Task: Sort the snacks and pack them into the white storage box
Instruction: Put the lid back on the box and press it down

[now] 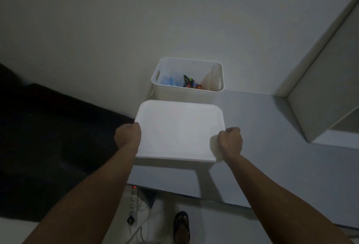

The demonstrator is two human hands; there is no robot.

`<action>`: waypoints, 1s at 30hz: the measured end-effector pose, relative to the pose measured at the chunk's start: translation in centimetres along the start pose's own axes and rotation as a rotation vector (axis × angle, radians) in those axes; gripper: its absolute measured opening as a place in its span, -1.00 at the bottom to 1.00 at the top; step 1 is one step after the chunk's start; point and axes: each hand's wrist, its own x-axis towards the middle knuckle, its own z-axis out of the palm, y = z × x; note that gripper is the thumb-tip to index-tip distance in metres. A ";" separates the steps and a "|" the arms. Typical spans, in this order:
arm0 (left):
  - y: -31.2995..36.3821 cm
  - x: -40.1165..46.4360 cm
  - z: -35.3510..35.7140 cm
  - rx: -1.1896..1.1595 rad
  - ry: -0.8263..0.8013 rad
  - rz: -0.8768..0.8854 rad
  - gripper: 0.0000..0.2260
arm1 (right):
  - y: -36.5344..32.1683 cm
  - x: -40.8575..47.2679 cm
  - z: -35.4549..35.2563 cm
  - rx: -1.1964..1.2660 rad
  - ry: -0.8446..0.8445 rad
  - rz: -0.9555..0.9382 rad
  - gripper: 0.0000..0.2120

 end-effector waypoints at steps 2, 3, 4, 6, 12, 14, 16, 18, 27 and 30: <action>1.7 0.1 -0.3 -0.093 0.049 0.043 -0.74 | -1.6 0.3 -1.0 0.033 0.022 -0.026 -0.77; 2.6 0.1 -0.5 -0.124 0.067 0.065 -0.74 | -2.4 0.6 -1.5 0.046 0.030 -0.041 -0.78; 3.6 0.1 -0.6 -0.137 0.072 0.093 -0.74 | -3.2 0.9 -1.9 0.059 0.039 -0.057 -0.78; 5.4 0.2 -0.7 -0.158 0.042 0.145 -0.80 | -4.8 1.6 -2.7 0.083 0.051 -0.089 -0.76; 9.6 2.0 0.5 -0.196 0.019 0.256 -0.83 | -8.4 4.8 -3.6 0.123 0.069 -0.130 -0.72; 11.1 2.8 1.2 -0.185 0.003 0.276 -0.89 | -9.6 6.2 -3.4 0.124 0.075 -0.131 -0.71; 12.3 4.0 2.2 -0.203 -0.016 0.282 -0.83 | -10.8 7.9 -3.2 0.118 0.073 -0.126 -0.70; 13.7 5.1 3.1 -0.206 -0.030 0.283 -0.76 | -12.0 9.7 -2.7 0.107 0.056 -0.125 -0.70; 18.7 11.1 7.6 -0.135 -0.073 0.287 -0.63 | -15.5 17.8 0.5 0.072 -0.053 -0.121 -0.64; 19.7 12.8 9.1 -0.116 -0.118 0.296 -0.63 | -16.0 19.7 1.3 0.047 -0.079 -0.102 -0.62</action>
